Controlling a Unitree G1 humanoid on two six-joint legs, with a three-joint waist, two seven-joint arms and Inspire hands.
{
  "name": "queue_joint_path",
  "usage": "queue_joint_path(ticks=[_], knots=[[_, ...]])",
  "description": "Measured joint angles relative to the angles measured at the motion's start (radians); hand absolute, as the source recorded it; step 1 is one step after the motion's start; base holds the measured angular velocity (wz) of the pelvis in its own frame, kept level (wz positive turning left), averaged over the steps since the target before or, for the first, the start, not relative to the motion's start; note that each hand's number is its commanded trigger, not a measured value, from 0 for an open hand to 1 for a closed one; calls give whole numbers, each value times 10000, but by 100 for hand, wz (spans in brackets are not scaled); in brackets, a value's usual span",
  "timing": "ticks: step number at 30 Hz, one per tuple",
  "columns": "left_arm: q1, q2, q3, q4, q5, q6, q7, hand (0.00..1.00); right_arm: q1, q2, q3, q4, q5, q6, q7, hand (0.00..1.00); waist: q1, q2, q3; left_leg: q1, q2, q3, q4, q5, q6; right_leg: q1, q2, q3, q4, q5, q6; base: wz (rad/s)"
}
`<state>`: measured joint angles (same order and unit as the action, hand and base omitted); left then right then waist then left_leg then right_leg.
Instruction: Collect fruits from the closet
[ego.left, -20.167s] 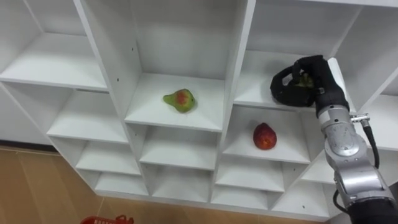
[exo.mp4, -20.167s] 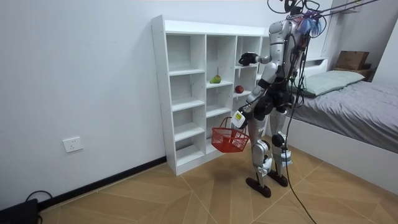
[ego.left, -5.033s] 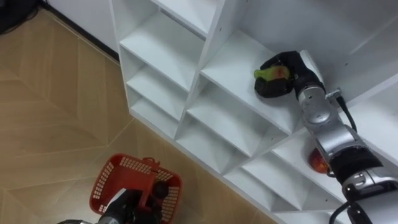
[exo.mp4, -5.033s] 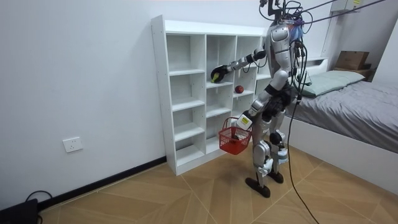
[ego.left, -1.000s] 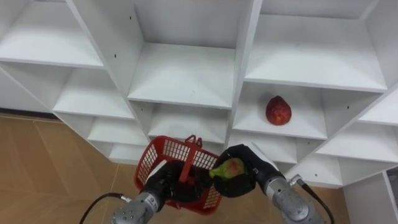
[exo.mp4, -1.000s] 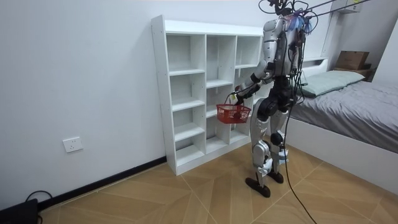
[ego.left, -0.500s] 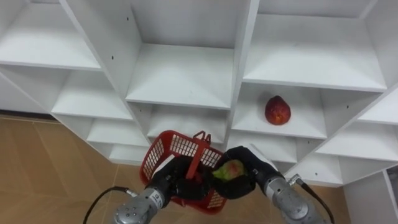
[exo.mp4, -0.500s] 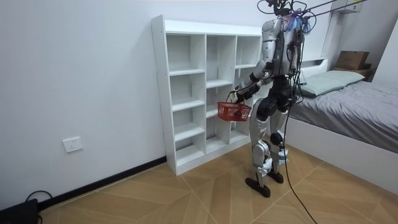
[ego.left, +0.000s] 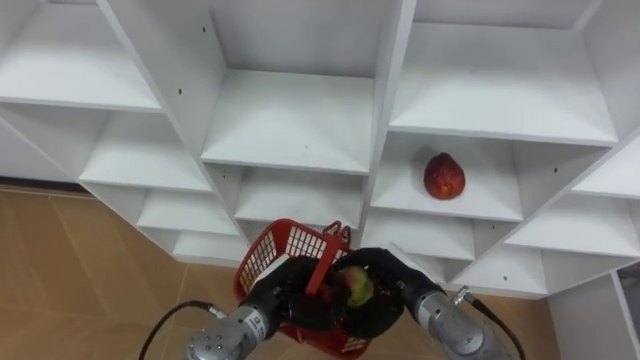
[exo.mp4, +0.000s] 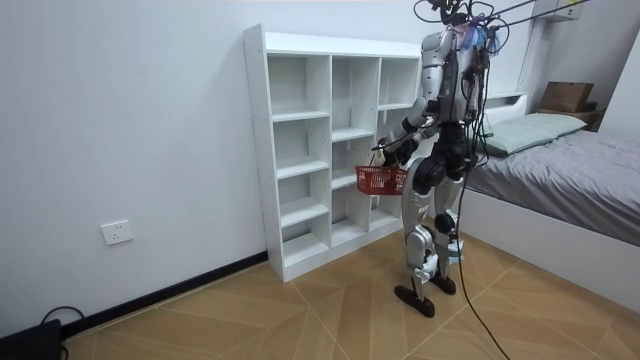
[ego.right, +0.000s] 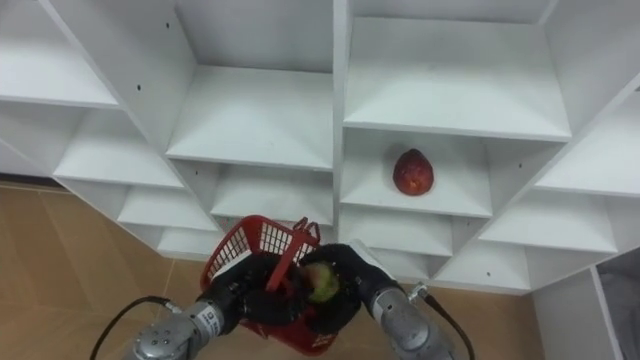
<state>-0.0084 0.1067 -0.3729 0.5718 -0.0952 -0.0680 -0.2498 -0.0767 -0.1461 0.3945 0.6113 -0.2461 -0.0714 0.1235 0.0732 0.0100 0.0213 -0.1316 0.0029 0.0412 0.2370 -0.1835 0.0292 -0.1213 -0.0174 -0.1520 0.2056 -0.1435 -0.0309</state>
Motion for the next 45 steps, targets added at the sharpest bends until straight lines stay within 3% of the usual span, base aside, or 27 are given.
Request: queue_joint_path(ticks=[17, 29, 40, 45], knots=[[6, 38, -141, 11, -2, 20, -370, 100, -52, -15, 56, -2, -133, -6, 248, 0, -154, 103, -20, -7, -1, 26, -4, -1, 1, -24, 3, 31, -4, -1, 1, 0], [-26, 48, -50, -26, 8, 19, -117, 100, -17, -43, 80, -219, -396, -20, 189, 0, -134, 108, -33, 92, 3, 62, -77, -1, 1, 0, 20, 104, -15, 1, 0, -1], [234, 513, -12, 76, 388, 13, 723, 100, 283, -144, 172, -806, -332, -22, 0, 0, -159, 23, -74, 473, -7, 132, -171, 0, 0, 340, 22, 127, -60, -4, 7, -2], [419, 635, -11, 142, 686, 14, 1079, 100, 295, -128, 171, -833, -233, -17, -40, 0, -152, -212, -175, 589, -54, 133, -170, 1, 0, 460, 27, 165, -43, -6, 9, 0]])
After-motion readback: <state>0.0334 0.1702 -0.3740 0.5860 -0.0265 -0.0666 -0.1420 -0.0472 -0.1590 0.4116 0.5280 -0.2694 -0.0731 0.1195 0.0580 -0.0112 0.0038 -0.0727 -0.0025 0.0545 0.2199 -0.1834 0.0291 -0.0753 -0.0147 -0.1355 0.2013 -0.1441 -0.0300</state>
